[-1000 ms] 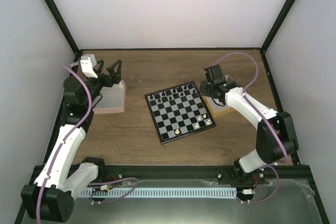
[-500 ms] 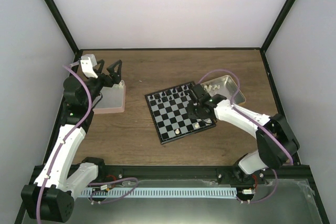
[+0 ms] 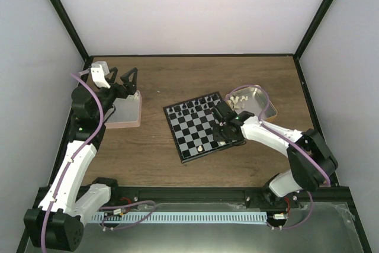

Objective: Set up the chess pieces on the board
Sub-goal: Place the chess piece on the chessboard.

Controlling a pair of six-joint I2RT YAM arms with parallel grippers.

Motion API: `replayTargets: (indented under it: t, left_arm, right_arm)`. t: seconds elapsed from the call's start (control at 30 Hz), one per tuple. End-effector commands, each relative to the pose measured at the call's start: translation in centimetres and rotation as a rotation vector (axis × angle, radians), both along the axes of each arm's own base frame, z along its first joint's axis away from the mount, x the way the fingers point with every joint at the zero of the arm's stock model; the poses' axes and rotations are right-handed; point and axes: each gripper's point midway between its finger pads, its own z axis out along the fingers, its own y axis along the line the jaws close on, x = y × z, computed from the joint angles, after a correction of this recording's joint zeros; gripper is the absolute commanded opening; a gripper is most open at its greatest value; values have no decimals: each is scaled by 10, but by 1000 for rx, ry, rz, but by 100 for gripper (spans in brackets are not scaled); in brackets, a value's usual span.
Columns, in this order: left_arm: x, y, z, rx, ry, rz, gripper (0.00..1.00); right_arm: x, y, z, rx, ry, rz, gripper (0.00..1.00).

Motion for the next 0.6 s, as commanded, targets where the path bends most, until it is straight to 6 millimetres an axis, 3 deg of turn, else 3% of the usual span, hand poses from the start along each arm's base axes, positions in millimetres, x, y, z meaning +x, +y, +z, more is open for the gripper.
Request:
replayTargets:
  t: [0.0,0.57]
  left_arm:
    - [-5,2,14,-3,-48,0,100]
    - [-5,2,14,0,-48,4,100]
  right_arm:
    - [8,7,5,-1,-28,5,5]
    - [16,8,-6,-37,-35,25,8]
